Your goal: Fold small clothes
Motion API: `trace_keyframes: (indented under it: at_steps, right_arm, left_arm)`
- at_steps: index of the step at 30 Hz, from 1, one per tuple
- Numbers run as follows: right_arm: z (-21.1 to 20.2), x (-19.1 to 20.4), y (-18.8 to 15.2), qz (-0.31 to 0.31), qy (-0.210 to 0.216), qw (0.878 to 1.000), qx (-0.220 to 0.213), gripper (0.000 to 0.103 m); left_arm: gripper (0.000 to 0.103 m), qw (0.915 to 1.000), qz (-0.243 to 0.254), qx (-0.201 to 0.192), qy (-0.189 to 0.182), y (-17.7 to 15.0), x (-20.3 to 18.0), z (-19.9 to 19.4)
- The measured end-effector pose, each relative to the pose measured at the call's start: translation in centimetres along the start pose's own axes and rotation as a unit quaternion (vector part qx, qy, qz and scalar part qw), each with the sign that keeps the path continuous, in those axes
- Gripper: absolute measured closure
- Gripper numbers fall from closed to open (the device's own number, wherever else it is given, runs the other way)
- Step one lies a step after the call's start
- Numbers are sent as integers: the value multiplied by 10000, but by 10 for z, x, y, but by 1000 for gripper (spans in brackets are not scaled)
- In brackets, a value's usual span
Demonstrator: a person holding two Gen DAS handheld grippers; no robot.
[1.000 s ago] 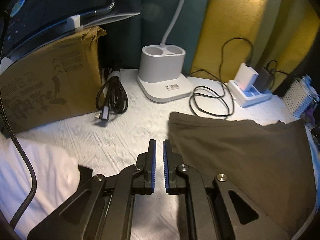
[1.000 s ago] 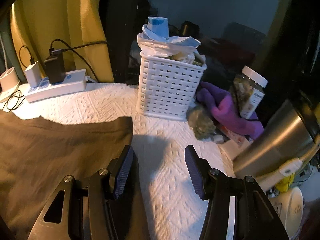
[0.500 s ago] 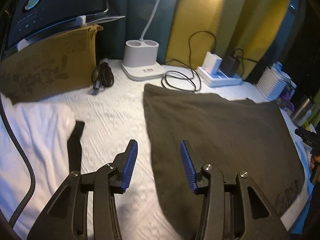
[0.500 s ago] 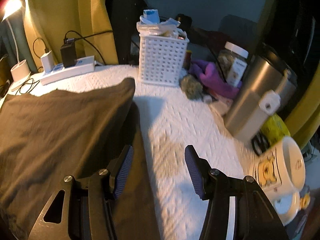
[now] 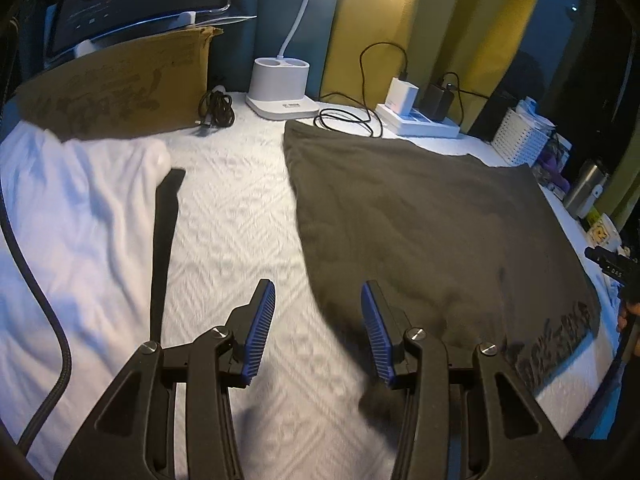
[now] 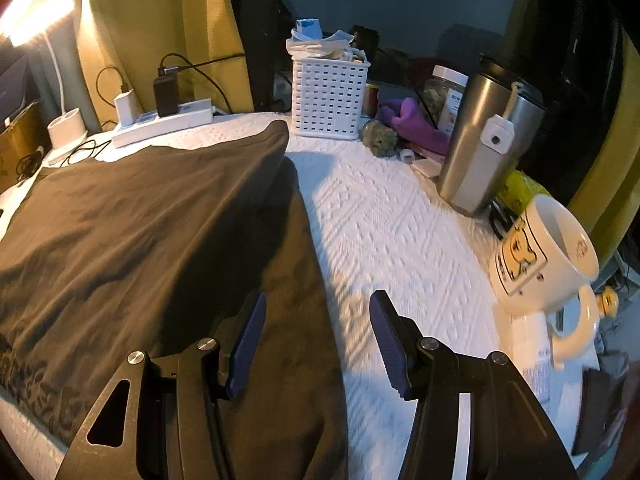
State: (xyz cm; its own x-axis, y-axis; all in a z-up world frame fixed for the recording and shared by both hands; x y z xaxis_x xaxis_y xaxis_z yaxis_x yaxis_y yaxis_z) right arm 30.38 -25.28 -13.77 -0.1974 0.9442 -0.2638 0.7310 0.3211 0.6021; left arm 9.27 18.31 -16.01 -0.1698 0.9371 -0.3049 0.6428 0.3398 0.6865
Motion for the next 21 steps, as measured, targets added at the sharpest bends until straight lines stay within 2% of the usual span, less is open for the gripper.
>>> trace_keyframes:
  at_steps: [5,11,13,18,21]
  right_arm:
    - [-11,-1,-18,15,5,10000,23,47]
    - [-21,-11,-43,191,15,9998,106,47]
    - [-22,-16,-53,272,59,9995,144,47]
    - [-25,-20,-74,433,304,9983,259,47]
    - [-27,-18,-79,510,480,9972,245,47]
  left_arm:
    - [58,9992,7,161,-356,-24,-12,2]
    - [58,9955,-29,179,-930,-38,-30,0]
    - [43,9946,-70,233,-1004,-42,-34,4]
    - [40,9948,-46,233,-992,-46,-42,11]
    - [40,9936,-99,159,-1112,-46,-47,12]
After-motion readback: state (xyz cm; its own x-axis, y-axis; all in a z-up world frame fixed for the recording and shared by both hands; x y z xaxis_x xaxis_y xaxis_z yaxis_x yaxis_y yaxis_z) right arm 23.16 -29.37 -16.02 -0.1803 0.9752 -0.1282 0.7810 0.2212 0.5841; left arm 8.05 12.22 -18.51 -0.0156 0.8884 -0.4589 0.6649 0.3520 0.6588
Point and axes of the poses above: each gripper's, at about its wrist camera, not at the fingertips, and z roughly the way its jaws point, x to its left, y to its top, the point moved 6 cm from there along z, roughly the way its jaws point, and after that the axes turned 8 degrees about -y, right-handed, at the moved point
